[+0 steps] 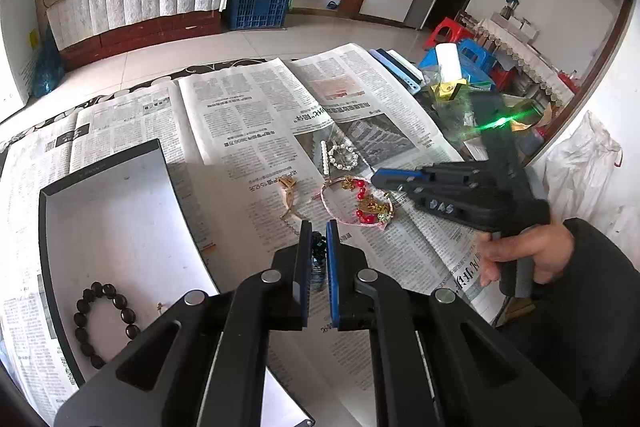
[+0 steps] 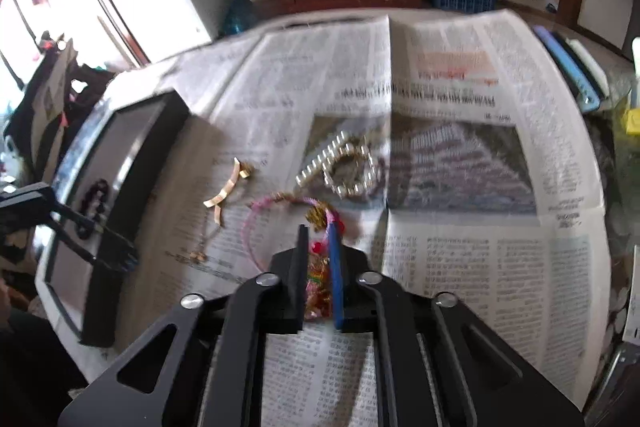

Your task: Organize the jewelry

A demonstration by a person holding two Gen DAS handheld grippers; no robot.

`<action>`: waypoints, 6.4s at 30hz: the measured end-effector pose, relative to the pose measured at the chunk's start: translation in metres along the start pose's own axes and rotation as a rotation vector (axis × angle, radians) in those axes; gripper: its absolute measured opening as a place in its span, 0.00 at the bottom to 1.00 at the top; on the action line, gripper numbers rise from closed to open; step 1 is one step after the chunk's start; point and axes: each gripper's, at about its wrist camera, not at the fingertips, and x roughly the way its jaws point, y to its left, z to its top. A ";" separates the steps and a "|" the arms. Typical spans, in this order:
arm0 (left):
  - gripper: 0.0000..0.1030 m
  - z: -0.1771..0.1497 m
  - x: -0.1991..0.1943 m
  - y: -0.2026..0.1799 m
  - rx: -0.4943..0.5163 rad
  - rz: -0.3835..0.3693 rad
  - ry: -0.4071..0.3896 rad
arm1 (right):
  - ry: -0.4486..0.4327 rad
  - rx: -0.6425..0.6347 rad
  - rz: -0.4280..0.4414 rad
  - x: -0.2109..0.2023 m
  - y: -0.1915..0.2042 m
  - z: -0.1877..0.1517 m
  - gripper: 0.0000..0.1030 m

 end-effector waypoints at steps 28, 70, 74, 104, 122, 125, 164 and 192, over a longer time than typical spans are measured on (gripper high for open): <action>0.07 -0.001 0.001 -0.001 0.006 0.006 0.007 | 0.067 0.005 -0.034 0.027 -0.004 -0.007 0.05; 0.07 0.001 -0.012 0.001 0.003 0.010 -0.027 | -0.488 -0.077 0.138 -0.169 0.048 0.026 0.03; 0.07 0.002 -0.014 0.003 -0.002 0.009 -0.031 | -0.303 -0.105 0.082 -0.130 0.049 0.020 0.03; 0.07 -0.001 -0.019 0.011 -0.023 0.010 -0.030 | 0.006 -0.053 -0.179 0.030 -0.002 0.020 0.48; 0.07 0.003 -0.028 0.020 -0.031 0.006 -0.046 | -0.020 -0.040 -0.222 0.044 -0.016 0.029 0.07; 0.07 0.004 -0.030 0.022 -0.034 0.008 -0.051 | -0.035 -0.035 -0.222 0.032 -0.017 0.031 0.07; 0.07 -0.072 -0.056 0.119 -0.129 0.183 0.053 | 0.075 -0.487 0.129 0.055 0.224 0.008 0.10; 0.50 -0.017 -0.004 0.028 -0.019 0.107 0.034 | -0.050 -0.149 0.028 -0.012 0.058 0.035 0.42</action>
